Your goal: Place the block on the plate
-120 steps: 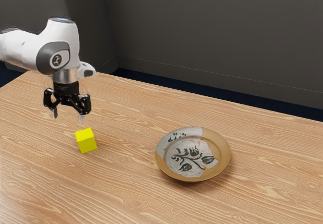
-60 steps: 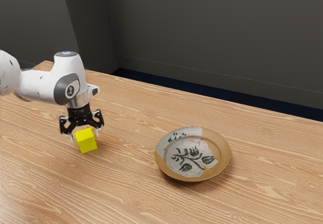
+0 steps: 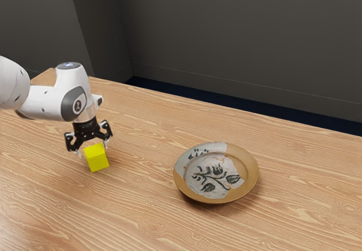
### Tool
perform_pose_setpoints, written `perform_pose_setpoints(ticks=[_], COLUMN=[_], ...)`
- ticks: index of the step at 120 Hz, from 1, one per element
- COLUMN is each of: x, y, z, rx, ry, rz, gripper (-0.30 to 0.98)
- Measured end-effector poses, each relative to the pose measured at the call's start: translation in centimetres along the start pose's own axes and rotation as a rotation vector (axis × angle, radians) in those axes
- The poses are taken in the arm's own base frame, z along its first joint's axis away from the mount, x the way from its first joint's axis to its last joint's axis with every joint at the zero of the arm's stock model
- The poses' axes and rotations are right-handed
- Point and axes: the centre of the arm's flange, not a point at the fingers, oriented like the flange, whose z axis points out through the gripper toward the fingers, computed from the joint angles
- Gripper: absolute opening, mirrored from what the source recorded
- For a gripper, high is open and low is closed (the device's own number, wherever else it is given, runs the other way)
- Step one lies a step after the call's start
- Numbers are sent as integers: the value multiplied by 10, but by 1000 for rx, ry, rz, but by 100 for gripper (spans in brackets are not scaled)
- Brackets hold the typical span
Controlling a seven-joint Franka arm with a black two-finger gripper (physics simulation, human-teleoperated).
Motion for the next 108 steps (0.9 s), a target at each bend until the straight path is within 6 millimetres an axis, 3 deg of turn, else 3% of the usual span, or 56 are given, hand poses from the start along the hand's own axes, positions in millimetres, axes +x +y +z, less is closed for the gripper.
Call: perform_pose_setpoints(ticks=[108], x=[9], y=[12], z=[24], rx=[-2], ry=[14], rz=[-47], gripper=[66])
